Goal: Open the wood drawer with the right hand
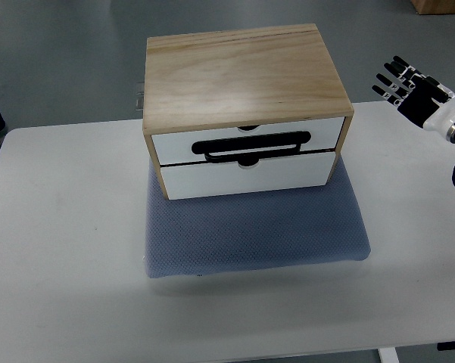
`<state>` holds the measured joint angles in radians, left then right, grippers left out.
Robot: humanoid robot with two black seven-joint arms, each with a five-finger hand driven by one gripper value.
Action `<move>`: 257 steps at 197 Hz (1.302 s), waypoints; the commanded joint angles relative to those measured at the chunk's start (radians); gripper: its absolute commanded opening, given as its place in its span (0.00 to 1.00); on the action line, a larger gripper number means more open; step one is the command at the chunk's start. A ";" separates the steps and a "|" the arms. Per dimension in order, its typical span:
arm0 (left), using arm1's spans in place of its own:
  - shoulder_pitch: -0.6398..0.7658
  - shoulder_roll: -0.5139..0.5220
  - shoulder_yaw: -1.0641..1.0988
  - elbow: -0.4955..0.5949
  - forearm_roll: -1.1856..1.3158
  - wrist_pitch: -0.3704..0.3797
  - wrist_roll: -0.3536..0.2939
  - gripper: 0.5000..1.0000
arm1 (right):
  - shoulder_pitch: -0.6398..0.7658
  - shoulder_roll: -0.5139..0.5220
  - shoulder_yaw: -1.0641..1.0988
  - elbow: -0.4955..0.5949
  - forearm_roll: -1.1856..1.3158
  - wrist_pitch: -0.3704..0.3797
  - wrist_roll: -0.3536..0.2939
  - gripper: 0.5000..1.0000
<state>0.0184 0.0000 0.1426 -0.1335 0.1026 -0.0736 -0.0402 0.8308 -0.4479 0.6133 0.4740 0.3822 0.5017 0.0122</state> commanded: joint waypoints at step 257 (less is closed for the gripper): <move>0.000 0.000 0.002 0.011 0.000 0.000 -0.003 1.00 | 0.086 -0.112 -0.010 -0.002 -0.233 -0.003 0.015 0.89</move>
<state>0.0185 0.0000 0.1442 -0.1227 0.1029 -0.0736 -0.0429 0.8923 -0.5399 0.6023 0.4725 0.2193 0.4982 0.0261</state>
